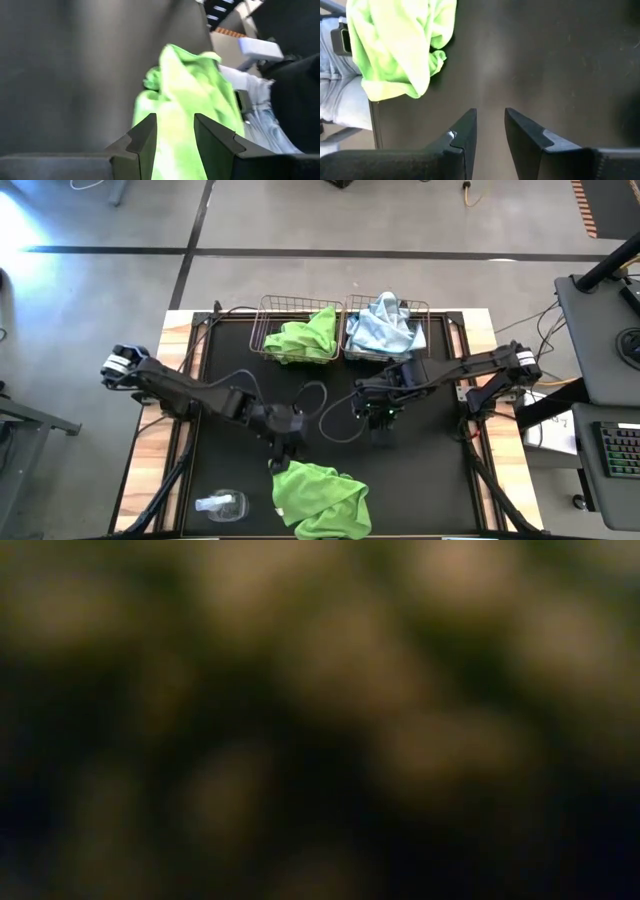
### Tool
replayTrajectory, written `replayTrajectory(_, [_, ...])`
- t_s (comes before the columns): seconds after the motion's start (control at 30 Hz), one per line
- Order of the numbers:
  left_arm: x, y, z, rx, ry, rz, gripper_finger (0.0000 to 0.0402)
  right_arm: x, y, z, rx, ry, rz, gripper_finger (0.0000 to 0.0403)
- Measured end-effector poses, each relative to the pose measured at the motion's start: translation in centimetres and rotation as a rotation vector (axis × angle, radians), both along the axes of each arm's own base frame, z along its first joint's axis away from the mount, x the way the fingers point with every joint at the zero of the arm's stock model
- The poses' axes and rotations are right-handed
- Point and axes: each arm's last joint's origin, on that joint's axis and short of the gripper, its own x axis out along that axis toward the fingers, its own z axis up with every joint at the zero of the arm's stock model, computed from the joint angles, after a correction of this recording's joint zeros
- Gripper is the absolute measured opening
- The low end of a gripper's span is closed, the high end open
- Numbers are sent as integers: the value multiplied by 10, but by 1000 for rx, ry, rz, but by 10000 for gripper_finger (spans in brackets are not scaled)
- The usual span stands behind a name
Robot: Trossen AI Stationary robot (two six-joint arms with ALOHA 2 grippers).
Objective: Sort microfiber towel by color & place in baskets
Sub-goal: Put the green microfiber cloth into the left wire basket
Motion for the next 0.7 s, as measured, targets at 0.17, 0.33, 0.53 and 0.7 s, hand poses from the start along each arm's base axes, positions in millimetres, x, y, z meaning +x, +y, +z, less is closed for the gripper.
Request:
replayTrajectory(0.17, [-1, -31, -11, -38, 30, -40, 115, -3, 14, 0, 3, 2, 36, 91])
replayTrajectory(0.33, [-7, -63, -30, 11, 72, -79, 115, -7, 31, 0, -10, 1, 66, 95])
replayTrajectory(0.53, [-11, -76, -56, 124, 155, -103, 115, -11, 48, 0, -7, -12, 116, 95])
replayTrajectory(0.7, [-7, -71, -77, 256, 216, -119, 115, -11, 54, 1, -8, -48, 164, 95])
